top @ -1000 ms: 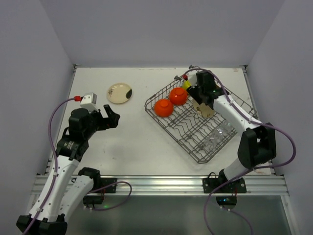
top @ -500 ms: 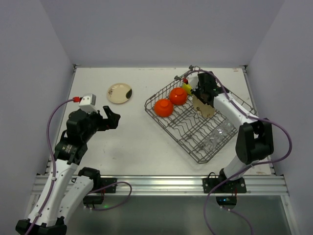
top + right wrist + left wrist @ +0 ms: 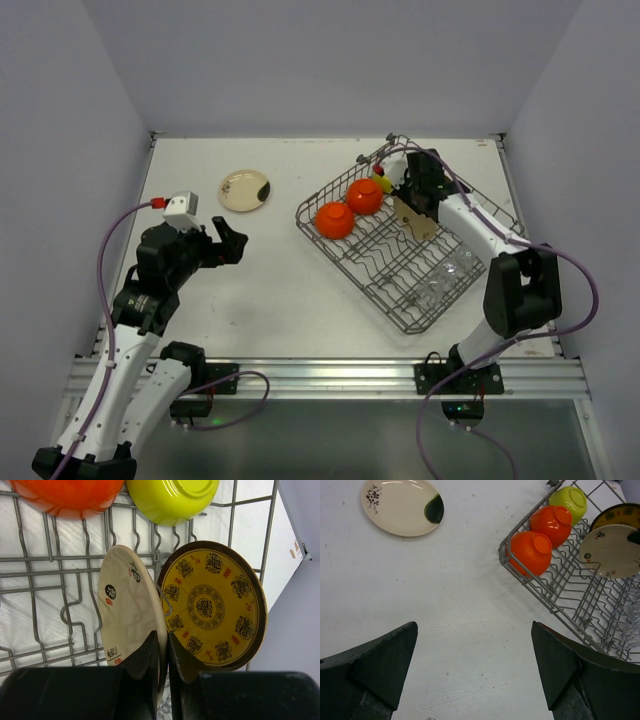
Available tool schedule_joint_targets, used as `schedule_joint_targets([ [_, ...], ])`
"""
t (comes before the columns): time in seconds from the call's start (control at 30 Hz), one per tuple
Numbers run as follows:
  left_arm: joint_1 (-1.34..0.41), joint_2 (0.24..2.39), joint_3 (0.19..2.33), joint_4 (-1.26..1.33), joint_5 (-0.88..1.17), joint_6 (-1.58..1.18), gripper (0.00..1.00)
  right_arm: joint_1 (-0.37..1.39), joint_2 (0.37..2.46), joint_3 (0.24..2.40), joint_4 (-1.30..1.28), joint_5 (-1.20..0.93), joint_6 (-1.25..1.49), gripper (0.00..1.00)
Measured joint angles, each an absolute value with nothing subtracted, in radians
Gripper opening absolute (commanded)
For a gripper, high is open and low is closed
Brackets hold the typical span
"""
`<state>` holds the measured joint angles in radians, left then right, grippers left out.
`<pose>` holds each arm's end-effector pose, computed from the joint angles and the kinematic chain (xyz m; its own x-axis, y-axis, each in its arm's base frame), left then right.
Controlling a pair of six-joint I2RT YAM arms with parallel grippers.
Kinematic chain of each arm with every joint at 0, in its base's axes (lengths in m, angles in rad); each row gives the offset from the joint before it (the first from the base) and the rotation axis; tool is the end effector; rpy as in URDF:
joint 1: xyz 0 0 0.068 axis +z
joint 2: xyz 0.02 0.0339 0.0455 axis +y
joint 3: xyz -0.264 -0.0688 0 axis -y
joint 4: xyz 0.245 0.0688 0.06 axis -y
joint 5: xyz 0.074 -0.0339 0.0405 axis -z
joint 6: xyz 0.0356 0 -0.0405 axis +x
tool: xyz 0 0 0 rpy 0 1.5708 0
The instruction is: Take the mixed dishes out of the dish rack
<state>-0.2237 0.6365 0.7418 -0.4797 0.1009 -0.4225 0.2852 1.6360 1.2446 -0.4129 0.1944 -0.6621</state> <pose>0.1424 -0.0361 0.3158 -0.4532 -0.3153 -0.8338 0.1385 0.8991 -0.4152 0.3494 0.0953 0.2605 -0.4545 -0.7619 -0.4615 -0.5413 0.6477 -0.5362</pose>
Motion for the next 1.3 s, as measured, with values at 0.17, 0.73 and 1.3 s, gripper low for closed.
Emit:
schedule_joint_targets([
  [0.17, -0.224, 0.635, 0.742, -0.48, 0.101, -0.422, 1.0, 0.284, 1.609, 1.238, -0.427, 0.19, -0.671, 0.02],
  [0.73, -0.224, 0.656, 0.744, -0.476, 0.193, -0.426, 1.0, 0.28, 1.273, 1.338, -0.5, 0.133, -0.373, 0.0],
  [1.3, -0.387, 0.809, 0.759, -0.005, 0.648, -0.584, 1.0, 0.286, 0.723, 0.543, 0.08, -0.495, 0.656, 0.0],
])
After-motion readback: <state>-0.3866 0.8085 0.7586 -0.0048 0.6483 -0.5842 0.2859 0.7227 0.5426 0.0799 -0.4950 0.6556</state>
